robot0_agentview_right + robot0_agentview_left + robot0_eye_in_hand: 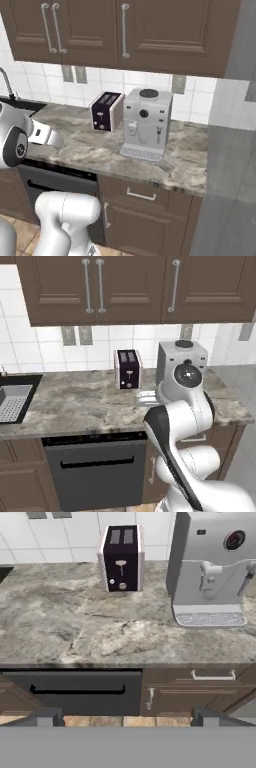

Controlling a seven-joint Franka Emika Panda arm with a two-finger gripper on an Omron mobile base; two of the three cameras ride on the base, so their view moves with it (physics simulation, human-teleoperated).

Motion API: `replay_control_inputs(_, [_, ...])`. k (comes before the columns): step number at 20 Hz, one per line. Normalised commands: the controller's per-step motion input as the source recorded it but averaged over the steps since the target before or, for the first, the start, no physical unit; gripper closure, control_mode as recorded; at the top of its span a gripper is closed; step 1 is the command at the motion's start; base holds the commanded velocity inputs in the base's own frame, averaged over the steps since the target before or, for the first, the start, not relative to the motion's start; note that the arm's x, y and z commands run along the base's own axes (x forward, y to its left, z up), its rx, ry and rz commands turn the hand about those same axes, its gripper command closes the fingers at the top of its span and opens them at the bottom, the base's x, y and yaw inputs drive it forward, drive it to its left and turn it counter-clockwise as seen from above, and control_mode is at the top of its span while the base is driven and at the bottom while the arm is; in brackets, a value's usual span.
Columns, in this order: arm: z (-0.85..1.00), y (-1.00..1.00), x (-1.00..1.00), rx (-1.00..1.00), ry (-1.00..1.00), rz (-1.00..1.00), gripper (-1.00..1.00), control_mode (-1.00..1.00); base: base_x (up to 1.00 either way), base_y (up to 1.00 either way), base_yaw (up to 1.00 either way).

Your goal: Close all open cabinet doors.

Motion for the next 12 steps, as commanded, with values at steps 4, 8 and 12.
replay_control_inputs(4, [0.00,0.00,0.00,0.00,0.00,0.00,-1.00,1.00,-0.04,0.16,0.62])
replay_control_inputs(8, [0.00,0.00,0.00,0.00,0.00,0.00,-1.00,1.00,0.03,0.30,0.63])
replay_control_inputs(12, [0.00,0.00,0.00,0.00,0.00,0.00,-1.00,1.00,0.36,0.33,0.62])
